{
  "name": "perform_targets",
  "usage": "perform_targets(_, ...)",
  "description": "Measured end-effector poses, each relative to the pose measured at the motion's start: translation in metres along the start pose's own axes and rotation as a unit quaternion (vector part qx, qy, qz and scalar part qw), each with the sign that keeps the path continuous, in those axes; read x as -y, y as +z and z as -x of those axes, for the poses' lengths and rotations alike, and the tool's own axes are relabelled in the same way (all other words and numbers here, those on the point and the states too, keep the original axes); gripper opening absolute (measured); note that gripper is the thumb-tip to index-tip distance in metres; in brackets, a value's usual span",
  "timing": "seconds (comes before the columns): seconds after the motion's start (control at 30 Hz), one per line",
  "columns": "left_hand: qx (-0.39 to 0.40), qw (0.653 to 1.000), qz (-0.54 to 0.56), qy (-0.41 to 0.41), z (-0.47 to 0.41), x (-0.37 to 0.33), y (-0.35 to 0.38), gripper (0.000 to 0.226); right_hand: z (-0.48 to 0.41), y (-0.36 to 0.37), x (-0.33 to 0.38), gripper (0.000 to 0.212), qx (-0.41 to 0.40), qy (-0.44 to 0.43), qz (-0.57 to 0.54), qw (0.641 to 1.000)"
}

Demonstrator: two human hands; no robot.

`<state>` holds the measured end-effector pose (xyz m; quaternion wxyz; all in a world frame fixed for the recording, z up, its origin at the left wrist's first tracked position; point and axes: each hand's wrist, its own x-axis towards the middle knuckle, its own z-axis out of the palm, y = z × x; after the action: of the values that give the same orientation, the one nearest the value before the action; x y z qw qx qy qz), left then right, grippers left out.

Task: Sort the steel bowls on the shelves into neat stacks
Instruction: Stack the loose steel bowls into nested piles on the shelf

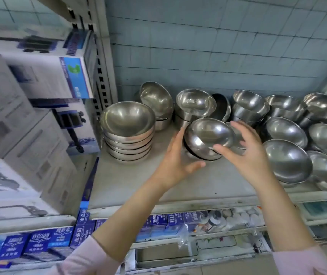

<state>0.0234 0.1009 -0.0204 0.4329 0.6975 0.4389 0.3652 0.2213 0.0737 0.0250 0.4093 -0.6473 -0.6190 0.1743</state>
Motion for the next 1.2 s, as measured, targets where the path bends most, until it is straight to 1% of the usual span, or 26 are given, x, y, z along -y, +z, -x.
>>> perform_targets(0.1, -0.018, 0.999, 0.042, -0.004, -0.024, -0.005, 0.01, 0.11, -0.021, -0.005, -0.011, 0.101, 0.077, 0.0, 0.022, 0.997)
perform_targets(0.23, -0.035, 0.997, 0.063, -0.019, -0.031, 0.001, 0.015, 0.105, -0.042, -0.012, -0.026, 0.112, 0.169, 0.016, 0.012, 0.985)
perform_targets(0.3, -0.041, 0.995, 0.085, -0.024, -0.028, 0.006, 0.018, 0.1, -0.047, -0.014, -0.031, 0.118, 0.193, 0.015, -0.002, 0.981)
perform_targets(0.37, -0.043, 0.993, 0.109, -0.024, -0.026, 0.01, 0.02, 0.096, -0.051, -0.014, -0.035, 0.119, 0.196, 0.007, -0.022, 0.98)
perform_targets(0.5, -0.054, 0.991, 0.122, -0.012, -0.026, 0.016, 0.028, 0.093, -0.06, -0.018, -0.039, 0.121, 0.207, -0.01, -0.043, 0.977)
perform_targets(0.67, -0.061, 0.992, 0.113, 0.0, -0.026, 0.019, 0.037, 0.091, -0.068, -0.021, -0.045, 0.124, 0.251, -0.023, -0.051, 0.966)
perform_targets(0.8, -0.08, 0.992, 0.092, -0.013, -0.023, 0.013, 0.036, 0.09, -0.068, -0.021, -0.044, 0.128, 0.281, -0.045, -0.042, 0.958)
perform_targets(0.93, -0.109, 0.991, 0.071, -0.024, -0.008, 0.011, 0.03, 0.091, -0.06, -0.021, -0.043, 0.133, 0.284, -0.041, -0.034, 0.957)
perform_targets(1.1, -0.091, 0.992, 0.077, -0.04, 0.022, 0.02, 0.023, 0.101, -0.034, -0.019, -0.039, 0.123, 0.292, -0.057, -0.017, 0.955)
perform_targets(1.2, -0.084, 0.993, 0.073, -0.046, 0.023, 0.021, 0.022, 0.103, -0.029, -0.016, -0.039, 0.126, 0.292, -0.038, -0.035, 0.955)
